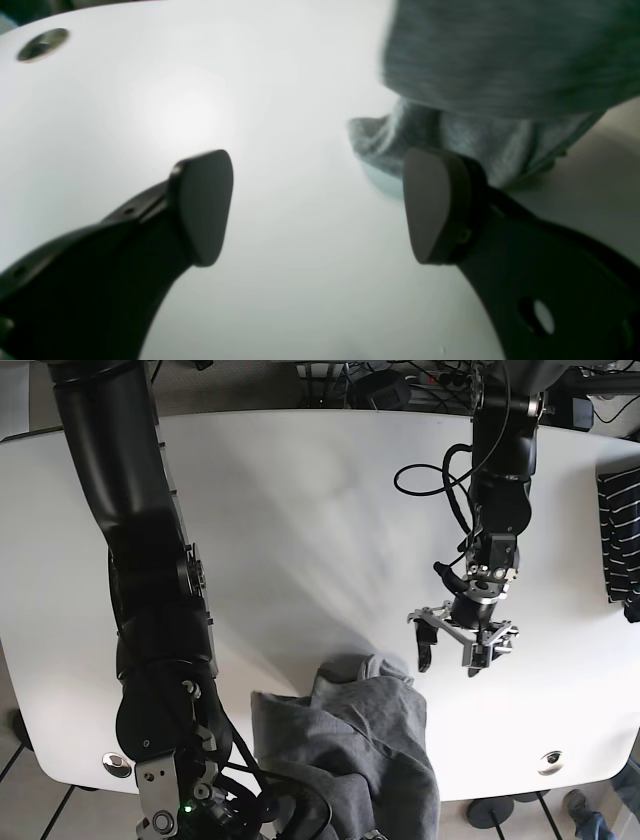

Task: Fold the T-shirt properly
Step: 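Lift the grey shirt with the right gripper and reach the left gripper toward it, then grasp the hanging shirt with the left gripper and spread it apart, then regrasp the shirt with both grippers and drag it onto the table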

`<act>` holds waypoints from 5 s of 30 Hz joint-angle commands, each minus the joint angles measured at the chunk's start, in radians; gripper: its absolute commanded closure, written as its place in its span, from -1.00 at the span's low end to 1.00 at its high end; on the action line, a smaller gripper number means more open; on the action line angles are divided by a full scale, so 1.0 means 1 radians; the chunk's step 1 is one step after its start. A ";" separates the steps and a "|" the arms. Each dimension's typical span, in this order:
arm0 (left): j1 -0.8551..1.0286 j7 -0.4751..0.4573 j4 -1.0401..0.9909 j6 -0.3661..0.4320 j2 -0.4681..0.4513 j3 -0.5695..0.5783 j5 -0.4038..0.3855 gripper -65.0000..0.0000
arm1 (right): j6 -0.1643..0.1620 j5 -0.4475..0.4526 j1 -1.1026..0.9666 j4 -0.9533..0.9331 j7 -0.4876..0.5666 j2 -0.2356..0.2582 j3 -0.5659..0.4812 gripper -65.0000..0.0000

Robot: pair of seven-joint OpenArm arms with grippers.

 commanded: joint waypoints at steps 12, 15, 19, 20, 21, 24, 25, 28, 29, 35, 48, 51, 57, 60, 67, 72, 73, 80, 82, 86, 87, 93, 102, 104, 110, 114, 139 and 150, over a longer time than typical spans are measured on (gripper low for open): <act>-0.183 -0.142 -0.219 -0.132 0.058 0.125 -0.010 -0.54 | -0.003 0.006 0.046 0.019 0.034 0.021 0.056 0.94; -0.182 -0.142 -0.219 -0.132 0.070 0.132 -0.010 -0.54 | -0.003 0.005 0.046 0.019 0.034 0.022 0.056 0.94; -0.143 -0.143 -0.214 -0.129 0.087 0.144 -0.004 -0.54 | -0.003 0.006 0.046 0.019 0.034 0.022 0.056 0.94; -0.145 -0.145 -0.219 -0.128 0.087 0.162 -0.004 -0.53 | -0.003 0.006 0.046 0.019 0.034 0.022 0.056 0.94; -0.145 -0.145 -0.219 -0.126 0.087 0.179 -0.004 -0.53 | -0.003 0.006 0.046 0.019 0.034 0.022 0.056 0.94; -0.153 -0.146 -0.269 -0.105 0.088 0.191 -0.004 -0.53 | -0.003 0.006 0.046 0.020 0.034 0.022 0.056 0.94; -0.163 -0.148 -0.291 -0.088 0.090 0.193 -0.004 -0.53 | -0.003 0.006 0.046 0.026 0.034 0.021 0.056 0.94; -0.229 -0.148 -0.389 -0.078 0.145 0.193 -0.004 -0.53 | -0.003 0.006 0.045 0.039 0.034 0.019 0.056 0.94; -0.249 -0.148 -0.418 -0.077 0.153 0.193 -0.004 -0.53 | -0.003 0.006 0.045 0.039 0.034 0.018 0.056 0.94; -0.343 -0.151 -0.578 -0.074 0.210 0.193 -0.004 -0.53 | -0.003 0.006 0.045 0.051 0.034 0.019 0.056 0.94; -0.369 -0.254 -0.608 0.012 0.127 0.187 -0.010 0.95 | -0.003 0.006 0.039 0.048 0.034 0.022 0.159 0.94; -0.301 -0.183 -0.412 0.011 0.090 0.136 -0.010 0.95 | -0.003 0.002 0.039 0.046 0.015 0.050 0.165 0.94; -0.171 0.039 0.027 0.007 0.009 -0.020 -0.010 0.95 | -0.011 -0.001 0.025 0.014 0.018 0.102 0.166 0.94; -0.142 0.125 0.168 0.001 -0.005 -0.106 -0.010 0.95 | -0.011 -0.003 0.029 -0.067 0.023 0.116 0.228 0.94; -0.226 0.331 0.320 -0.143 -0.070 -0.338 -0.009 0.95 | -0.074 0.005 0.062 -0.270 0.167 0.162 0.254 0.94; -0.277 0.438 0.374 -0.217 -0.142 -0.412 -0.010 0.95 | -0.109 0.005 -0.017 -0.271 0.170 0.182 0.324 0.94; -0.275 0.452 0.392 -0.224 -0.149 -0.432 -0.010 0.95 | -0.109 0.006 -0.049 -0.265 0.169 0.185 0.340 0.94; -0.084 0.481 0.458 -0.276 -0.155 -0.551 -0.010 0.95 | -0.105 0.008 -0.468 -0.064 0.169 0.186 0.444 0.94; -0.014 0.477 0.467 -0.276 -0.154 -0.551 -0.010 0.94 | -0.105 0.008 -0.564 -0.017 0.170 0.185 0.444 0.94; 0.084 0.457 0.466 -0.276 -0.089 -0.547 -0.009 0.72 | -0.105 0.008 -0.699 0.042 0.175 0.183 0.445 0.94; 0.093 0.455 0.461 -0.276 -0.073 -0.531 -0.006 0.53 | -0.105 0.008 -0.713 0.043 0.175 0.183 0.445 0.94; 0.085 0.452 0.447 -0.269 0.001 -0.382 -0.004 0.04 | -0.099 0.008 -0.853 0.210 0.123 0.185 0.444 0.94; -0.128 0.452 0.239 -0.269 0.084 -0.246 -0.003 0.09 | 0.024 0.009 -1.246 0.537 0.020 0.128 0.438 0.94; -0.176 0.452 0.170 -0.269 0.088 -0.244 -0.003 0.08 | 0.082 0.008 -1.344 0.547 0.020 0.134 0.447 0.94; -0.219 0.451 0.035 -0.273 0.148 -0.089 -0.010 0.08 | 0.202 0.008 -1.491 0.539 0.020 0.157 0.573 0.94; -0.166 0.429 0.025 -0.275 0.220 -0.002 -0.010 -0.18 | 0.202 0.008 -1.494 0.539 0.020 0.156 0.568 0.94; 0.306 0.443 0.407 -0.078 0.093 0.053 -0.006 0.87 | 0.201 0.006 -1.431 0.539 0.022 0.120 0.573 0.94; 0.618 0.541 0.880 -0.078 0.088 -0.088 -0.004 0.15 | 0.202 0.006 -1.416 0.539 0.020 0.122 0.565 0.94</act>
